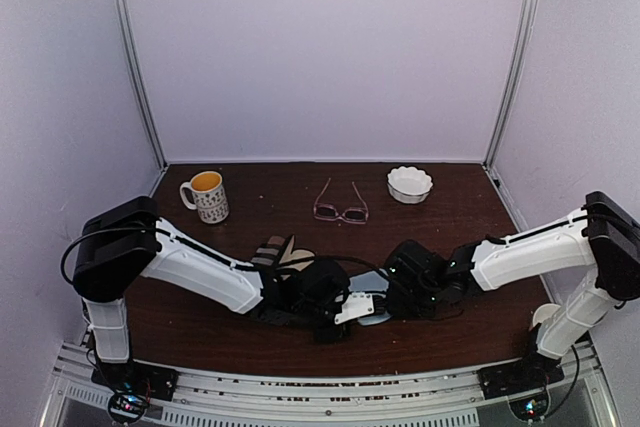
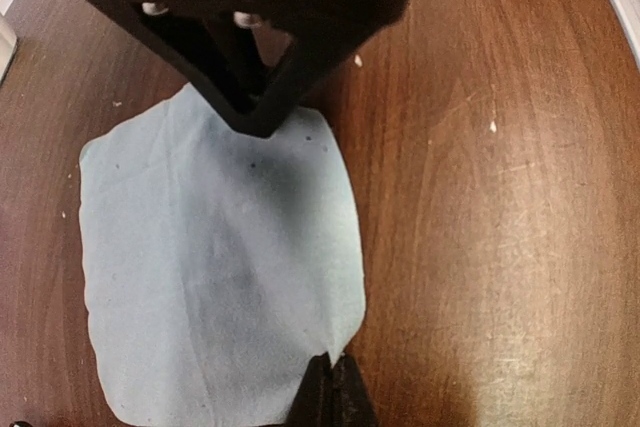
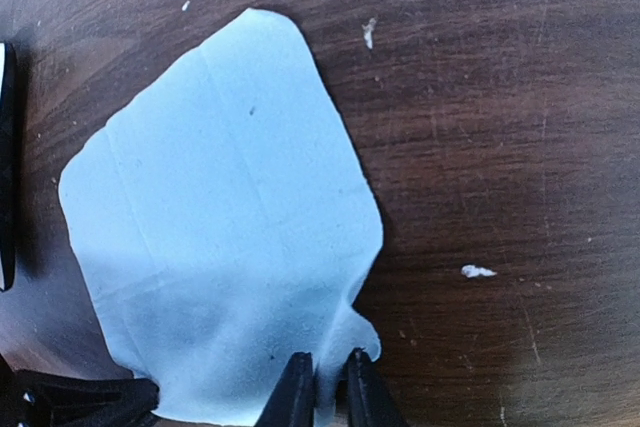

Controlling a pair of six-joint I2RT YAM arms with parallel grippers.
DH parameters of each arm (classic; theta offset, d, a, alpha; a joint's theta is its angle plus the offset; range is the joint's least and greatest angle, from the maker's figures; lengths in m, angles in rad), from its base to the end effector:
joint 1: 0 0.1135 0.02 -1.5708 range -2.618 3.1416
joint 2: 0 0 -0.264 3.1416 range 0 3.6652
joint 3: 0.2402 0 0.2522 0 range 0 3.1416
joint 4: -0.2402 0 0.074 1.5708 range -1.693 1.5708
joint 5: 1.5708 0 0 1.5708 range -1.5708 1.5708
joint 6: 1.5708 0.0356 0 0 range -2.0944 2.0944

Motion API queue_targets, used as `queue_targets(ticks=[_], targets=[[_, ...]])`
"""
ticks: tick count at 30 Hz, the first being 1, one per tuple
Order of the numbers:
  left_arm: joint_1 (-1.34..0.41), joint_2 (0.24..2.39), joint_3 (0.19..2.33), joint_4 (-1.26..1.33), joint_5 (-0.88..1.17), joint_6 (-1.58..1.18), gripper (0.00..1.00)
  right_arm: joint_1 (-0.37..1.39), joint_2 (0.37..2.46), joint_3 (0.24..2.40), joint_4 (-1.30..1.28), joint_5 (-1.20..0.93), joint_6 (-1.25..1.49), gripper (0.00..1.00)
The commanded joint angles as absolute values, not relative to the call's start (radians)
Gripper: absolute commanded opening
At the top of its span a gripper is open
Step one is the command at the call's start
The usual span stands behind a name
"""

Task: Organize the sunglasses
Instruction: Pick up the corner of the glasses cleaning cloth from the center of the board.

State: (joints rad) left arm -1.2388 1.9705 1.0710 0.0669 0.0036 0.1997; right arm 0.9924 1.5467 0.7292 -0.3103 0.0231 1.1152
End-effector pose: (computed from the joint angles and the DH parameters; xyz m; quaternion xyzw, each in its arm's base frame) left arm 0.1289 -0.3743 0.1211 0.6149 0.7012 -0.1806 0.3123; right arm 0.1494 0.2273 0.1408 0.0624 0.9735 0.1854 0.1184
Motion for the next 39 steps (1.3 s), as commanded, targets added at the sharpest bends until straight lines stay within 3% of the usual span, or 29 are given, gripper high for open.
queue_targets(ticks=[1, 7, 32, 39], targets=[[-1.247, 1.954, 1.051, 0.062, 0.002, 0.186, 0.0, 0.997, 1.59, 0.717, -0.338, 0.024, 1.106, 0.09], [-1.246, 1.953, 1.058, 0.05, 0.008, 0.18, 0.0, 0.998, 1.577, 0.716, -0.344, 0.021, 1.105, 0.0], [-1.342, 1.945, 1.171, -0.064, 0.149, 0.084, 0.0, 1.092, 1.247, 0.556, -0.491, 0.077, 1.266, 0.0], [-1.345, 1.946, 1.203, -0.086, 0.189, 0.058, 0.0, 1.094, 1.244, 0.59, -0.552, 0.099, 1.258, 0.0]])
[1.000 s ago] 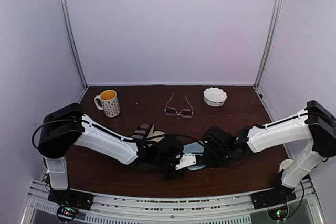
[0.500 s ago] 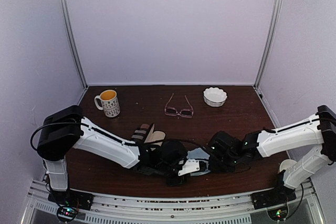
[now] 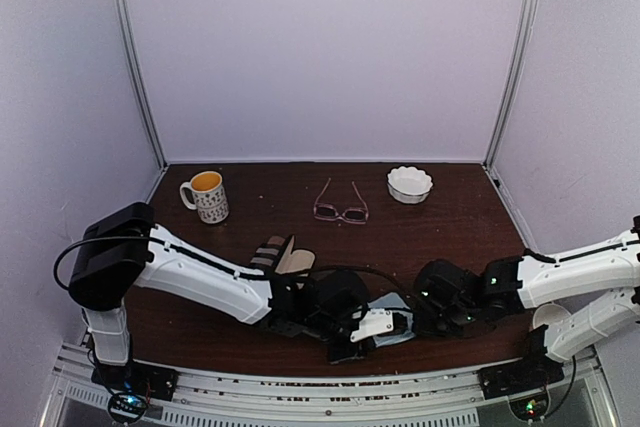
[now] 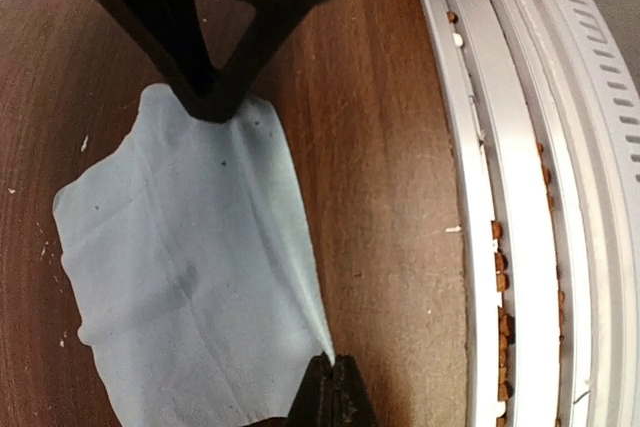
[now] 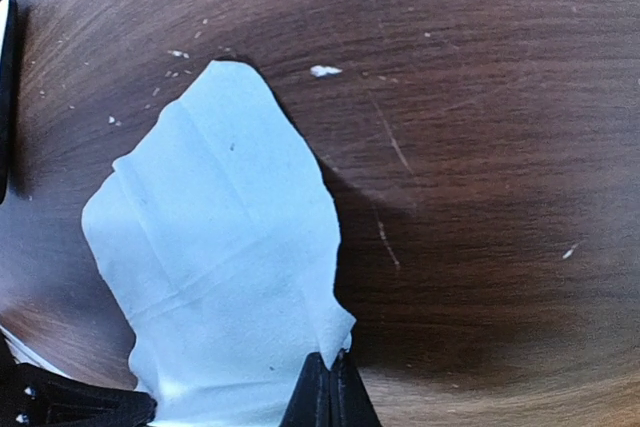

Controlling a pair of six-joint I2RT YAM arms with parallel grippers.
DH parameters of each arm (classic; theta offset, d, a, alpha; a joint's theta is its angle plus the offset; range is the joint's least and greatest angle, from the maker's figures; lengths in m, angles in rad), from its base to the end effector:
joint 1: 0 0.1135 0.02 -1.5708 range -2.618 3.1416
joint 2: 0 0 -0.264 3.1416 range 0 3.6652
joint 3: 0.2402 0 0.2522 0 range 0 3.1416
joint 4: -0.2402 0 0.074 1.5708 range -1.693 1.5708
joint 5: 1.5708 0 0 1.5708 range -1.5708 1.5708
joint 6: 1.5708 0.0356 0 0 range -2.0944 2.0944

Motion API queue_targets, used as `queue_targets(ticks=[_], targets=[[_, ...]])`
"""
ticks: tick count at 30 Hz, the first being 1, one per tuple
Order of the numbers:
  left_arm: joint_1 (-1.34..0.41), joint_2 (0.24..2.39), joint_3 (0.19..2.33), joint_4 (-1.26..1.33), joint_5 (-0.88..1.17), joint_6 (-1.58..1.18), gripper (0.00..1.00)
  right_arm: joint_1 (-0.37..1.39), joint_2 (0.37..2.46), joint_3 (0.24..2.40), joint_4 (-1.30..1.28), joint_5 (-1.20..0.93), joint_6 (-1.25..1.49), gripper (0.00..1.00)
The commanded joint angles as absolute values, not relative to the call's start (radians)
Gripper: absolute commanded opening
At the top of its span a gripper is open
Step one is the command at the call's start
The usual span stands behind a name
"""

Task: Organize the sunglasses
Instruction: Pick up the corner of the glasses cleaning cloth from the center of the board.

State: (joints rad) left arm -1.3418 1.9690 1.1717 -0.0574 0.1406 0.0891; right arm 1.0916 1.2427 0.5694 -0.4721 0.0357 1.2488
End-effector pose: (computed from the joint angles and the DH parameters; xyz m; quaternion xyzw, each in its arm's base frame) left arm 0.0878 -0.3986 0.1411 0.6314 0.6890 -0.2582 0.2447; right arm 0.0975 0.1849 0.1578 0.0805 0.9740 0.1876 0.0984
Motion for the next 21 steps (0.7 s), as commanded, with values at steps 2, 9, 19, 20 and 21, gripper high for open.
queue_targets(ticks=[2, 9, 19, 20, 21], targets=[[-1.345, 1.949, 1.215, -0.091, 0.196, 0.049, 0.0, 1.094, 1.257, 0.61, -0.57, 0.103, 1.251, 0.0], [-1.33, 1.965, 1.243, -0.109, 0.224, 0.022, 0.0, 1.093, 1.292, 0.665, -0.62, 0.125, 1.233, 0.0], [-1.284, 1.979, 1.265, -0.147, 0.299, -0.029, 0.0, 1.089, 1.391, 0.766, -0.683, 0.136, 1.191, 0.0], [-1.28, 1.982, 1.266, -0.144, 0.312, -0.038, 0.0, 1.088, 1.396, 0.771, -0.685, 0.137, 1.19, 0.0], [-1.275, 1.983, 1.263, -0.138, 0.32, -0.047, 0.0, 1.086, 1.401, 0.777, -0.688, 0.138, 1.188, 0.0]])
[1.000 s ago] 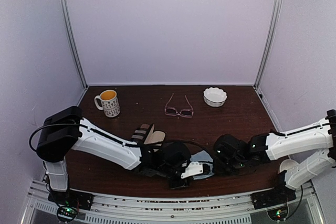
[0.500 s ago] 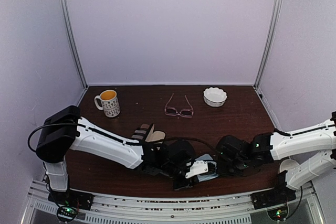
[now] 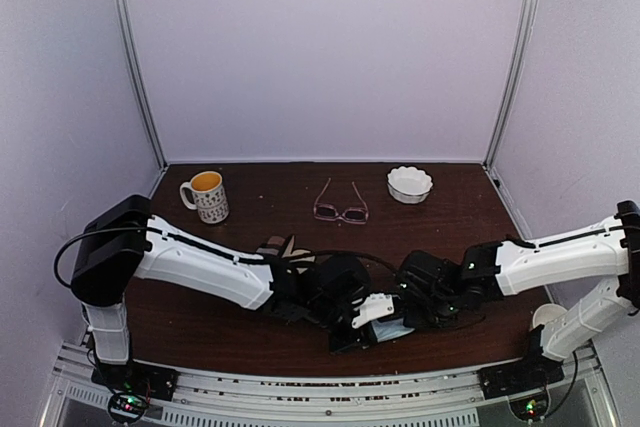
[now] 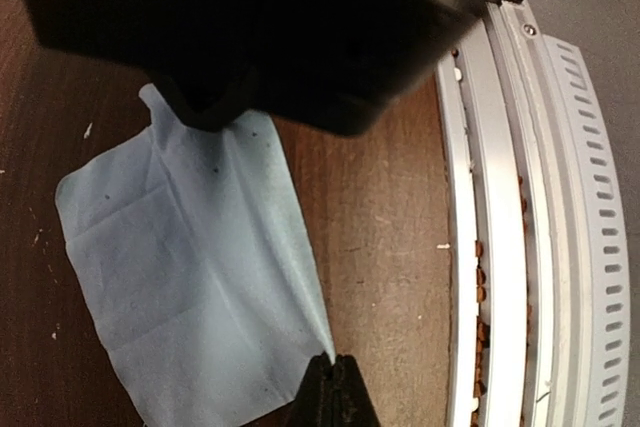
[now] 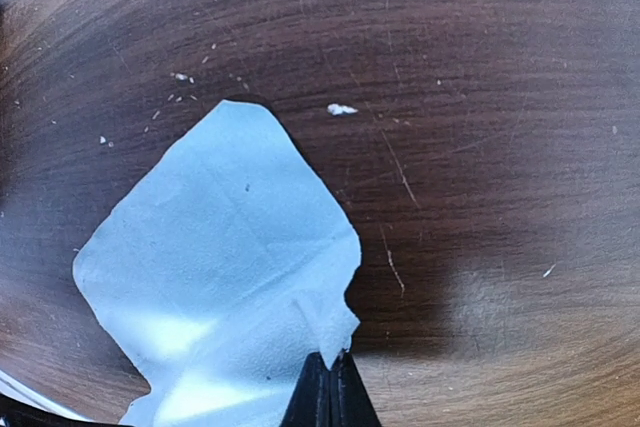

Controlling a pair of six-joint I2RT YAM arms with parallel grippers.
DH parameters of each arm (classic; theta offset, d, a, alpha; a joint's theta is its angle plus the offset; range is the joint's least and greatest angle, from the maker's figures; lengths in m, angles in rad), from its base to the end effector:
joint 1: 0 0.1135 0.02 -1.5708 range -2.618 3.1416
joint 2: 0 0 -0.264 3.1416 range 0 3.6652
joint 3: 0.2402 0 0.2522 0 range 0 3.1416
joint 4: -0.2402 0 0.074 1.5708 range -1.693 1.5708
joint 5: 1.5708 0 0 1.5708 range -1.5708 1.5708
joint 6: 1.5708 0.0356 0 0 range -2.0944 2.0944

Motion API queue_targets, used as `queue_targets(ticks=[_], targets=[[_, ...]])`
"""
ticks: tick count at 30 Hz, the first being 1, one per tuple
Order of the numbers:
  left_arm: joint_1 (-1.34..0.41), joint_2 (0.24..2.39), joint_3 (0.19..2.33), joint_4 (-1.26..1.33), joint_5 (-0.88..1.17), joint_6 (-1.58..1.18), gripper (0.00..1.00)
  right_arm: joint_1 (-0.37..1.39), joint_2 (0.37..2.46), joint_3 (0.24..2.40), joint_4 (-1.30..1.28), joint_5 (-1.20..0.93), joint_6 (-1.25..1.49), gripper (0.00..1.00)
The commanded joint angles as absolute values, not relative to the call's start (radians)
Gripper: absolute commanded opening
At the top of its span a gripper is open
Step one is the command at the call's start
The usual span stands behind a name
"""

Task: Organize the sunglasses
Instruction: Pick up the corner of the glasses cleaning cloth from the center of the board, then fold the glasses cleaning cloth at the center of the board.

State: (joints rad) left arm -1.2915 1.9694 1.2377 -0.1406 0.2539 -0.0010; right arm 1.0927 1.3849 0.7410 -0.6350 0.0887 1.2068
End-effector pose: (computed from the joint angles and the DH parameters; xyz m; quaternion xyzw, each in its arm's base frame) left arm 0.1057 -0.4010 0.1547 0.5952 0.7186 -0.2994 0.1993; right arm 0.1108 0.2069 0.1691 0.0628 0.9864 0.1147 0.0994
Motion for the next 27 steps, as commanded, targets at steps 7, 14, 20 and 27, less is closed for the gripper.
queue_targets(ticks=[7, 14, 20, 27], targets=[[-1.244, 2.004, 1.254, -0.104, 0.379, -0.099, 0.0, 1.081, 1.434, 0.803, -0.699, 0.136, 1.179, 0.04], [-1.214, 2.015, 1.243, -0.072, 0.414, -0.139, 0.0, 1.072, 1.453, 0.825, -0.704, 0.135, 1.168, 0.08], [-1.201, 2.017, 1.24, -0.063, 0.427, -0.154, 0.0, 1.068, 1.469, 0.841, -0.701, 0.134, 1.158, 0.11], [-1.173, 2.02, 1.231, -0.047, 0.454, -0.186, 0.0, 1.052, 1.492, 0.867, -0.698, 0.136, 1.141, 0.14]])
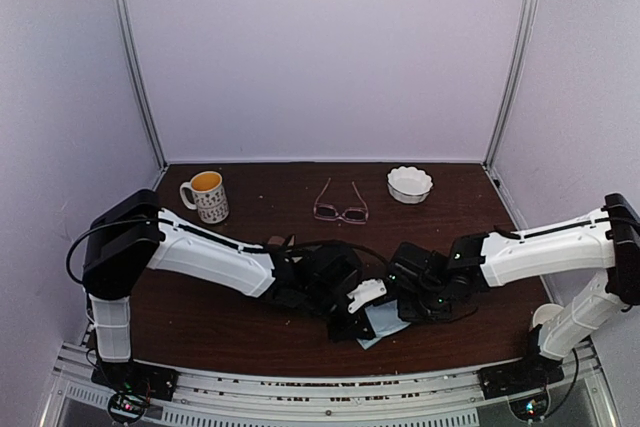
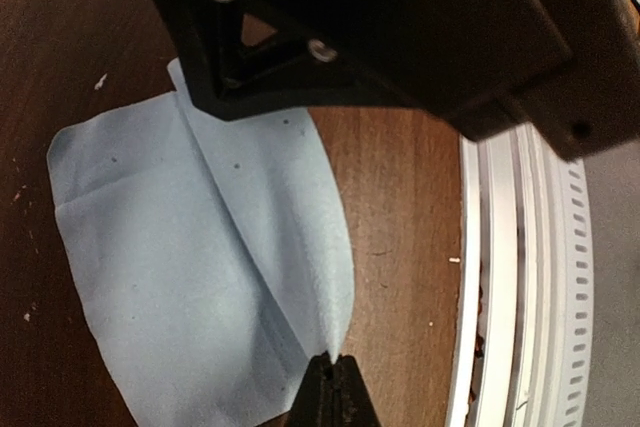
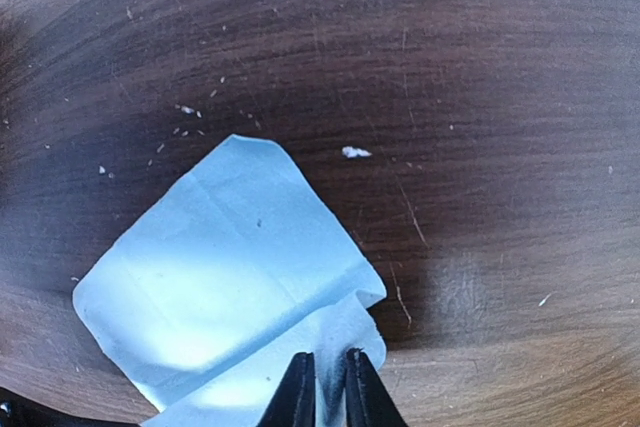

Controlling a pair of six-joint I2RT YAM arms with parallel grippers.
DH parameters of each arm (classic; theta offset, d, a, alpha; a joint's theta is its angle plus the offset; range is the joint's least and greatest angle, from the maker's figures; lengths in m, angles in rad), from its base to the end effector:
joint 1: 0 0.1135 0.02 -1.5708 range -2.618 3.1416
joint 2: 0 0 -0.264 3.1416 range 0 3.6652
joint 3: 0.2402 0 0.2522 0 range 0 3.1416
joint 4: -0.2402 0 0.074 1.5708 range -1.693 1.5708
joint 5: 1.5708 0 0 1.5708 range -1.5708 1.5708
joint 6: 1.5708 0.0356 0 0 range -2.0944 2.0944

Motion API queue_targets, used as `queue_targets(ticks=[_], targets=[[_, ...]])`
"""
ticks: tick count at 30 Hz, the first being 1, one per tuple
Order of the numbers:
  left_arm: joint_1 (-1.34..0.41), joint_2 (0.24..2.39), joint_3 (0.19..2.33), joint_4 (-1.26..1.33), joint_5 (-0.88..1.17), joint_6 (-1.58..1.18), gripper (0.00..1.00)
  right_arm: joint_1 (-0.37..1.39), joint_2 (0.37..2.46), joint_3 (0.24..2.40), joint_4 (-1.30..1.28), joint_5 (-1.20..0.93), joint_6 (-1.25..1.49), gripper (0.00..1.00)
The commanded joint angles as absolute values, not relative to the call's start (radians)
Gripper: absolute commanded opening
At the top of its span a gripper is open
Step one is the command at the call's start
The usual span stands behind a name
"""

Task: Organize the sunglasses
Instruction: Fold the glasses cleaning cloth at the center of the board.

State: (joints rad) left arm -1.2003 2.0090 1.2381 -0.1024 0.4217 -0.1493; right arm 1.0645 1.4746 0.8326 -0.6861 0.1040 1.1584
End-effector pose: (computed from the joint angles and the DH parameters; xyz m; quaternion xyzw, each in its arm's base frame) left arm 0.1377 -0.3948 0.1433 0.5229 0.7591 -0.3623 0.1380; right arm 0.1259 0.2195 0.1714 0.0528 0.9899 0.0855 0.0998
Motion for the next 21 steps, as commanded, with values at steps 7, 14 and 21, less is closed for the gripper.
queue_targets(ticks=[7, 14, 21], targets=[[-1.153, 2.027, 1.233, -0.046, 0.469, -0.207, 0.0, 1.033, 1.509, 0.889, -0.691, 0.137, 1.119, 0.18], [-1.142, 2.031, 1.223, -0.035, 0.467, -0.223, 0.0, 1.013, 1.524, 0.901, -0.676, 0.137, 1.095, 0.16], [-1.125, 2.037, 1.214, -0.032, 0.453, -0.253, 0.0, 0.999, 1.534, 0.908, -0.664, 0.138, 1.082, 0.15]])
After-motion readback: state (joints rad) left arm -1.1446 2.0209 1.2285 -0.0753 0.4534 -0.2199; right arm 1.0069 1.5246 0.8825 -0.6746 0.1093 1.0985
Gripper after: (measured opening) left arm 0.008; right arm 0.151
